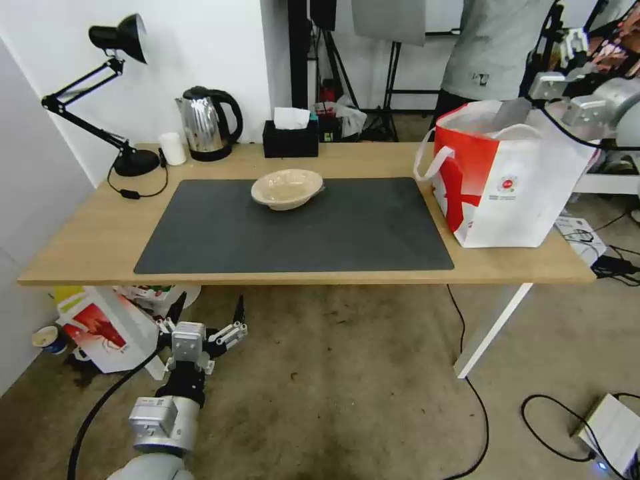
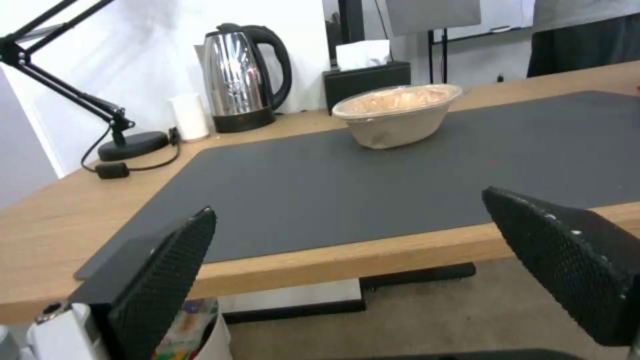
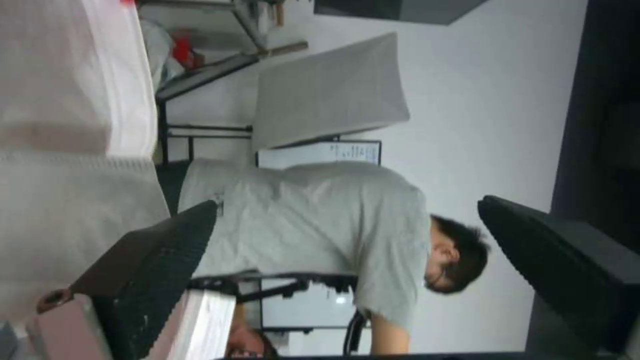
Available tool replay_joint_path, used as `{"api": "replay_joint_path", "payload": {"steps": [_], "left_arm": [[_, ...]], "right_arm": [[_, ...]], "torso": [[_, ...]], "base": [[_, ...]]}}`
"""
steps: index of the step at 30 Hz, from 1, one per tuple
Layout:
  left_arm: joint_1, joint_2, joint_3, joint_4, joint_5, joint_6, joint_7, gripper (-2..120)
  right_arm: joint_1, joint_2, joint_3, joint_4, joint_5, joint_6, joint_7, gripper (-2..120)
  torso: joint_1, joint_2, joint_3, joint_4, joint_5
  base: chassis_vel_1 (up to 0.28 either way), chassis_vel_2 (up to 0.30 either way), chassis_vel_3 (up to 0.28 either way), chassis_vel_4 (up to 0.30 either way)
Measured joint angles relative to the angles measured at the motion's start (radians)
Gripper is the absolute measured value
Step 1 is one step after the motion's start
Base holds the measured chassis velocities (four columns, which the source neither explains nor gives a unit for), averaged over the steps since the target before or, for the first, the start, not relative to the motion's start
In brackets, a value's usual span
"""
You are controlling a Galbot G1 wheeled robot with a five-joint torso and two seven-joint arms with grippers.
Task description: Pick up the trash from the table and place it into the takeout bag.
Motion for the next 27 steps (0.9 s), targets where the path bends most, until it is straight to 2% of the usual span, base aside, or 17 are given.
{"api": "replay_joint_path", "payload": {"steps": [3, 6, 7, 10, 11, 14, 15, 18, 20, 27], "left_arm": [[0.0, 0.0, 0.0, 0.0, 0.0, 0.0, 0.0, 100], [0.0, 0.0, 0.0, 0.0, 0.0, 0.0, 0.0, 100], [0.0, 0.0, 0.0, 0.0, 0.0, 0.0, 0.0, 100], [0.0, 0.0, 0.0, 0.0, 0.0, 0.0, 0.0, 100], [0.0, 0.0, 0.0, 0.0, 0.0, 0.0, 0.0, 100], [0.0, 0.0, 0.0, 0.0, 0.0, 0.0, 0.0, 100], [0.0, 0.0, 0.0, 0.0, 0.0, 0.0, 0.0, 100], [0.0, 0.0, 0.0, 0.0, 0.0, 0.0, 0.0, 100], [0.0, 0.0, 0.0, 0.0, 0.0, 0.0, 0.0, 100], [0.0, 0.0, 0.0, 0.0, 0.0, 0.0, 0.0, 100]], "right_arm": [[-0.02, -0.011, 0.019, 0.002, 0.041, -0.011, 0.006, 100], [-0.077, -0.025, 0.052, 0.024, 0.188, -0.048, 0.048, 100], [-0.077, -0.025, 0.052, 0.024, 0.188, -0.048, 0.048, 100], [-0.15, -0.059, 0.069, 0.11, 0.378, -0.114, 0.087, 100], [-0.15, -0.059, 0.069, 0.11, 0.378, -0.114, 0.087, 100], [-0.226, -0.107, 0.072, 0.242, 0.625, -0.237, 0.162, 100], [-0.226, -0.107, 0.072, 0.242, 0.625, -0.237, 0.162, 100], [-0.314, -0.145, 0.104, 0.375, 0.84, -0.349, 0.242, 100], [-0.336, -0.151, 0.118, 0.405, 0.871, -0.367, 0.255, 100], [-0.522, -0.183, 0.276, 0.628, 1.094, -0.459, 0.353, 100]], "torso": [[0.0, 0.0, 0.0, -0.0002, 0.0], [0.0, 0.0, 0.0, 0.0001, 0.0003], [0.0, 0.0, 0.0, 0.0001, 0.0003], [0.0, 0.0, 0.0, 0.0, 0.0003], [0.0, 0.0, 0.0, 0.0, 0.0003], [0.0, 0.0, 0.0, 0.0, -0.0002], [0.0, 0.0, 0.0, 0.0, -0.0002], [0.0, 0.0, 0.0, 0.0001, -0.0002], [0.0, 0.0, 0.0, 0.0, -0.0001], [0.0, 0.0, 0.0, 0.0001, -0.0001]], "base": [[0.0, 0.0, 0.0, 0.0], [0.0, 0.0, 0.0, 0.0], [0.0, 0.0, 0.0, 0.0], [0.0, 0.0, 0.0, 0.0], [0.0, 0.0, 0.0, 0.0], [0.0, 0.0, 0.0, 0.0], [0.0, 0.0, 0.0, 0.0], [0.0, 0.0, 0.0, 0.0], [0.0, 0.0, 0.0, 0.0], [0.0, 0.0, 0.0, 0.0]]}}
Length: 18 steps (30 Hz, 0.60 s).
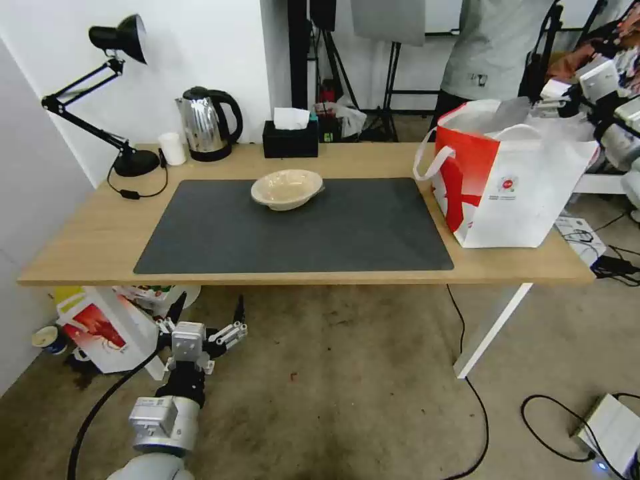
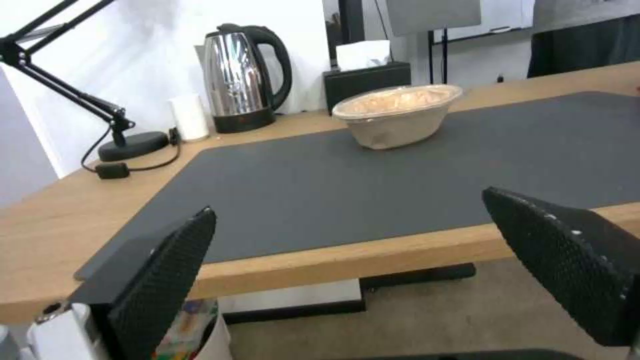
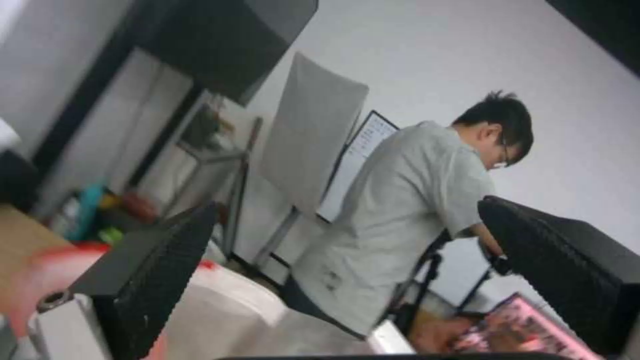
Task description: Pick up the trash from the table and place it into the takeout bag.
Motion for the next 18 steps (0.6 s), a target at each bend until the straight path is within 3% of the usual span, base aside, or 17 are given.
{"api": "replay_joint_path", "payload": {"steps": [10, 18], "left_arm": [[0.0, 0.0, 0.0, 0.0, 0.0, 0.0, 0.0, 100], [0.0, 0.0, 0.0, 0.0, 0.0, 0.0, 0.0, 100]], "right_arm": [[-0.235, -0.001, 0.201, 0.231, 0.252, -0.066, 0.153, 100], [-0.419, 0.079, 0.308, 0.402, 0.374, -0.068, 0.239, 100]], "torso": [[0.0, 0.0, 0.0, -0.0002, -0.0001], [0.0, 0.0, 0.0, -0.0001, 0.0001]], "base": [[0.0, 0.0, 0.0, 0.0], [0.0, 0.0, 0.0, 0.0]]}}
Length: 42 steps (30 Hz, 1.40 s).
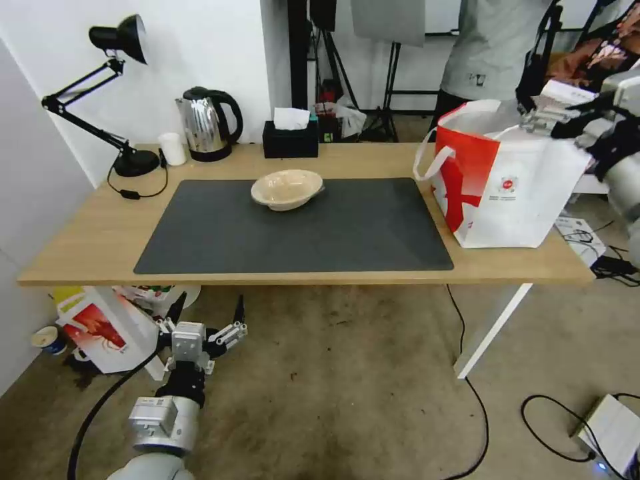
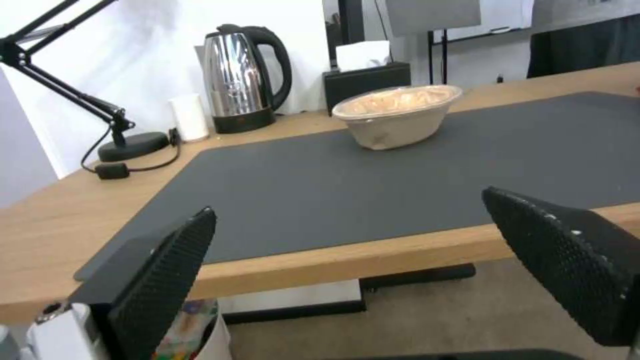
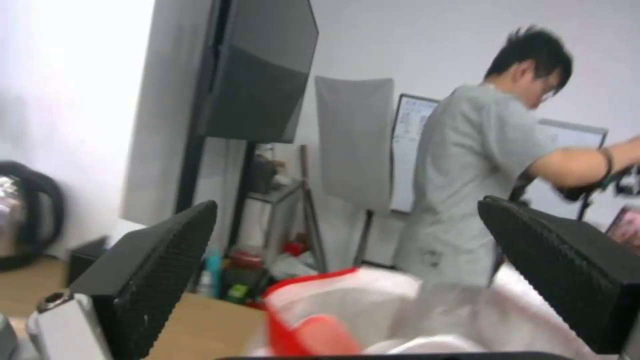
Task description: Pick up the trash from the table and place it into the takeout bag.
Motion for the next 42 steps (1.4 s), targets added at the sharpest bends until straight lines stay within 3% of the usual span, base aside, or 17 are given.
{"api": "replay_joint_path", "payload": {"steps": [12, 23, 32, 42], "left_arm": [[0.0, 0.0, 0.0, 0.0, 0.0, 0.0, 0.0, 100], [0.0, 0.0, 0.0, 0.0, 0.0, 0.0, 0.0, 100], [0.0, 0.0, 0.0, 0.0, 0.0, 0.0, 0.0, 100], [0.0, 0.0, 0.0, 0.0, 0.0, 0.0, 0.0, 100]], "right_arm": [[-0.066, 0.126, -0.025, 0.105, 0.021, 0.0, 0.05, 100], [-0.213, 0.233, -0.027, 0.151, -0.08, -0.004, 0.054, 100], [-0.345, 0.309, -0.037, 0.133, -0.231, 0.067, -0.01, 100], [-0.49, 0.427, -0.066, 0.084, -0.39, 0.23, -0.082, 100]], "torso": [[0.0, 0.0, 0.0, 0.0002, -0.0001], [0.0, 0.0, 0.0, 0.0001, 0.0], [0.0, 0.0, 0.0, 0.0002, -0.0001], [0.0, 0.0, 0.0, 0.0001, 0.0]], "base": [[0.0, 0.0, 0.0, 0.0], [0.0, 0.0, 0.0, 0.0], [0.0, 0.0, 0.0, 0.0], [0.0, 0.0, 0.0, 0.0]]}}
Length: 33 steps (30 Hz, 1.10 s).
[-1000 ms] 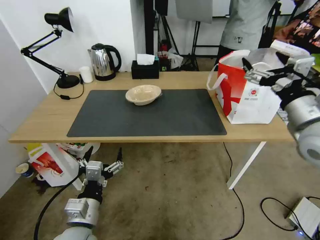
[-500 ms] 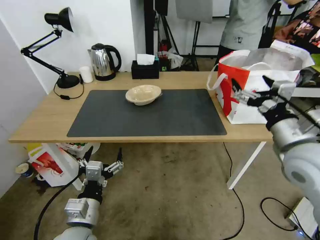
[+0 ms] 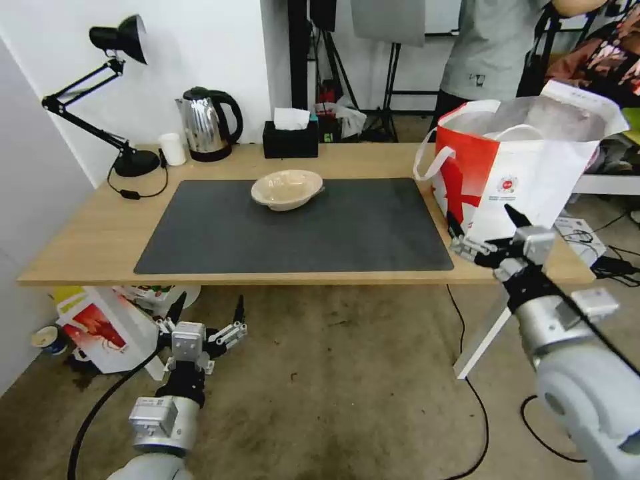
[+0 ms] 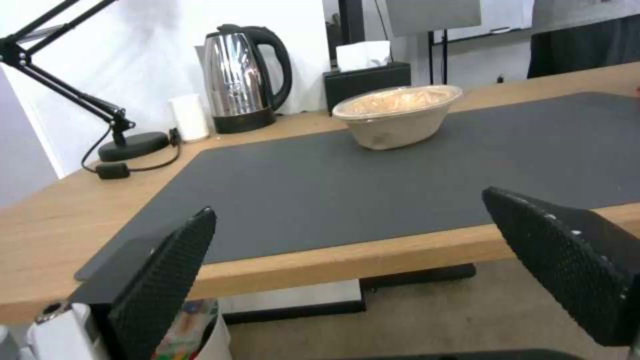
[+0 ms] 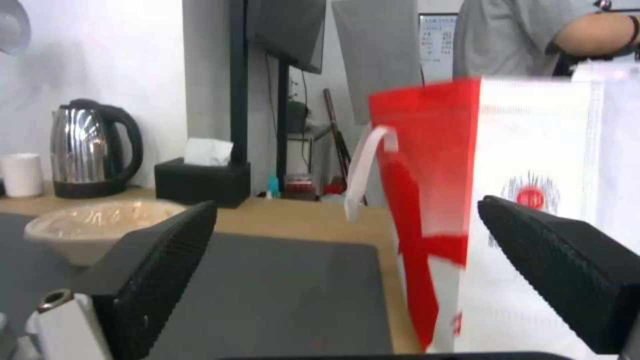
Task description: Pick up the trash from the table and place it into the takeout bag.
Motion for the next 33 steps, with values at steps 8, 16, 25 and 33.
{"api": "replay_joint_path", "payload": {"steps": [8, 16, 25, 33], "left_arm": [[0.0, 0.0, 0.0, 0.0, 0.0, 0.0, 0.0, 100], [0.0, 0.0, 0.0, 0.0, 0.0, 0.0, 0.0, 100], [0.0, 0.0, 0.0, 0.0, 0.0, 0.0, 0.0, 100], [0.0, 0.0, 0.0, 0.0, 0.0, 0.0, 0.0, 100]], "right_arm": [[-0.068, 0.09, -0.016, -0.018, -0.089, 0.078, -0.014, 100], [-0.113, 0.124, -0.012, -0.017, -0.121, 0.117, -0.015, 100], [-0.155, 0.132, -0.004, -0.006, -0.14, 0.156, -0.017, 100], [-0.189, 0.142, -0.002, -0.005, -0.156, 0.198, -0.03, 100]], "torso": [[0.0, 0.0, 0.0, 0.0, 0.0], [0.0, 0.0, 0.0, 0.0, -0.0001], [0.0, 0.0, 0.0, 0.0, 0.0], [0.0, 0.0, 0.0, 0.0, 0.0]], "base": [[0.0, 0.0, 0.0, 0.0], [0.0, 0.0, 0.0, 0.0], [0.0, 0.0, 0.0, 0.0], [0.0, 0.0, 0.0, 0.0]]}}
